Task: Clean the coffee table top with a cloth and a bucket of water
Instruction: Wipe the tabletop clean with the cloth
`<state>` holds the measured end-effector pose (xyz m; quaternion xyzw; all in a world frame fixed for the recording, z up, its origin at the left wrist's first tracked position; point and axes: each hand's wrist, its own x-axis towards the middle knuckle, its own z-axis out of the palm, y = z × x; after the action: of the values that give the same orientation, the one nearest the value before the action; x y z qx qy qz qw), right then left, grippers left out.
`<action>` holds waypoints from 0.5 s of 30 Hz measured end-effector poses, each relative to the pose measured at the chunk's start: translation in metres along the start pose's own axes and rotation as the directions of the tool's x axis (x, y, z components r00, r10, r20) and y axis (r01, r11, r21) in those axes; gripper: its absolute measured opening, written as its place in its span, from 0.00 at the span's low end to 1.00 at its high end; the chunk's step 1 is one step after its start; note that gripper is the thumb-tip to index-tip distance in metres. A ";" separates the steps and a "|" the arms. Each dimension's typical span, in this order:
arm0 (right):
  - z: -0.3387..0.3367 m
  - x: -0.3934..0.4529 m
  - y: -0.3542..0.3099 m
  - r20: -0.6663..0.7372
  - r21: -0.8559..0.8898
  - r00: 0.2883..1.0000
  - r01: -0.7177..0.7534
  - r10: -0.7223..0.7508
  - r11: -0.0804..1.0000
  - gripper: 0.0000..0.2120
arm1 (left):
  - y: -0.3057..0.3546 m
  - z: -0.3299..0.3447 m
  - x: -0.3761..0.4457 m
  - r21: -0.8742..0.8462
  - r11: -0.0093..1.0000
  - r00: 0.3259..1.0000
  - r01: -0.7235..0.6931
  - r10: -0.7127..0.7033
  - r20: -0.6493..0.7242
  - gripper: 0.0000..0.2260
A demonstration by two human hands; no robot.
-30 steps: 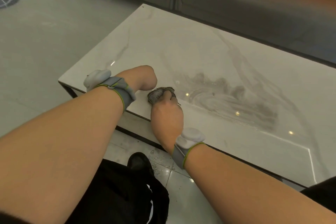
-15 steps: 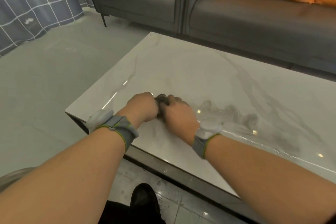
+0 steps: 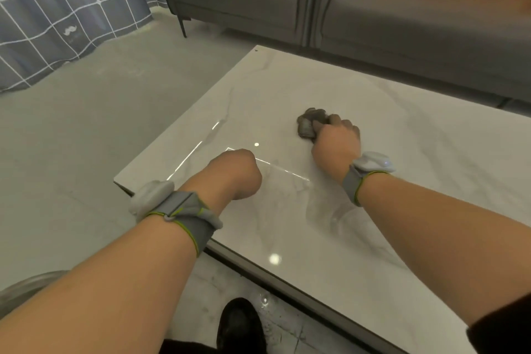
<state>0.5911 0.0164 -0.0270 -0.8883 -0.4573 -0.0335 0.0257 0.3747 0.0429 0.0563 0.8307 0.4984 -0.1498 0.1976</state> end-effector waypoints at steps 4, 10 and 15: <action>0.001 -0.037 -0.034 -0.023 0.071 0.992 0.129 -0.127 0.989 0.21 | -0.001 -0.003 -0.006 0.006 1.000 1.000 -0.021 0.021 0.002 0.21; 0.000 -0.115 -0.041 -0.096 0.104 0.967 0.246 -0.237 0.964 0.21 | 0.000 0.000 -0.011 0.080 0.995 0.998 -0.057 0.059 -0.024 0.21; -0.008 -0.181 -0.040 -0.115 0.111 0.947 0.313 -0.301 0.943 0.23 | 0.004 0.001 -0.019 0.125 0.990 0.997 -0.069 0.072 -0.018 0.20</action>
<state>0.4534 -0.1080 -0.0332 -0.8000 -0.5896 -0.0508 0.0988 0.3698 0.0265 0.0647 0.8601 0.4608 -0.1641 0.1448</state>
